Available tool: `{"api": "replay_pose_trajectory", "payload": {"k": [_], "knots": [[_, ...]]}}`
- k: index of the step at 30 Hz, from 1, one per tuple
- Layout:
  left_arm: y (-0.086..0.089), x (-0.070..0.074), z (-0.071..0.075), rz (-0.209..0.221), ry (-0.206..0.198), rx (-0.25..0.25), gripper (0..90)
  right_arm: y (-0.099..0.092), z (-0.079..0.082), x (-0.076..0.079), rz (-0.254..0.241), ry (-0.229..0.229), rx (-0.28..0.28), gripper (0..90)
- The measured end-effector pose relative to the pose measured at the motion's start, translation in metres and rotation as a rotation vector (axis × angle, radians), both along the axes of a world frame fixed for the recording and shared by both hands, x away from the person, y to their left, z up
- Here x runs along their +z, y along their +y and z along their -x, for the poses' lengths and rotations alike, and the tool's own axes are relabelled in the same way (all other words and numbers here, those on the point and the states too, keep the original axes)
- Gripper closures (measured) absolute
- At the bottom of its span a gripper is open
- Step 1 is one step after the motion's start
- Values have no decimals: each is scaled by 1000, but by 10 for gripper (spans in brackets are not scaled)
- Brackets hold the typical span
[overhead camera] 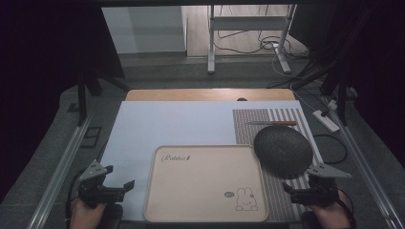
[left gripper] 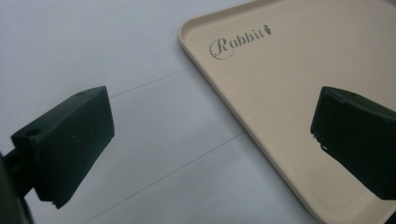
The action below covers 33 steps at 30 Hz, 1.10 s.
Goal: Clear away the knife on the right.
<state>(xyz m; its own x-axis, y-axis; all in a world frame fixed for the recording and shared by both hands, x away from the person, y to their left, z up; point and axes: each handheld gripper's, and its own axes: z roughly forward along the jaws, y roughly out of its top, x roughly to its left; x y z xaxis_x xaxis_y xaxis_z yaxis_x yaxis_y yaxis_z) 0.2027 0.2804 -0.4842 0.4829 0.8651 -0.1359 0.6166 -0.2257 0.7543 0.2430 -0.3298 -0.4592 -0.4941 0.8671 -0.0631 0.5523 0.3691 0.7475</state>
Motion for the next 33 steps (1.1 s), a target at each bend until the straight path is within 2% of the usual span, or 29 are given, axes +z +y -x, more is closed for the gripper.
{"api": "replay_pose_trajectory", "payload": {"k": [9, 15, 23, 33], "knots": [[4, -1, -1, 39, 13, -16, 0, 1, -3, -1, 2, 26, 8, 0], [5, -1, -1, 50, 19, -21, 4, 0, -4, -1, -5, 37, 6, 0], [7, -2, -2, 68, 24, -21, 6, 2, -5, -2, 12, 57, 24, 0], [8, -2, -2, 77, 30, -12, 9, 2, -5, -1, 8, 46, 28, 0]]}}
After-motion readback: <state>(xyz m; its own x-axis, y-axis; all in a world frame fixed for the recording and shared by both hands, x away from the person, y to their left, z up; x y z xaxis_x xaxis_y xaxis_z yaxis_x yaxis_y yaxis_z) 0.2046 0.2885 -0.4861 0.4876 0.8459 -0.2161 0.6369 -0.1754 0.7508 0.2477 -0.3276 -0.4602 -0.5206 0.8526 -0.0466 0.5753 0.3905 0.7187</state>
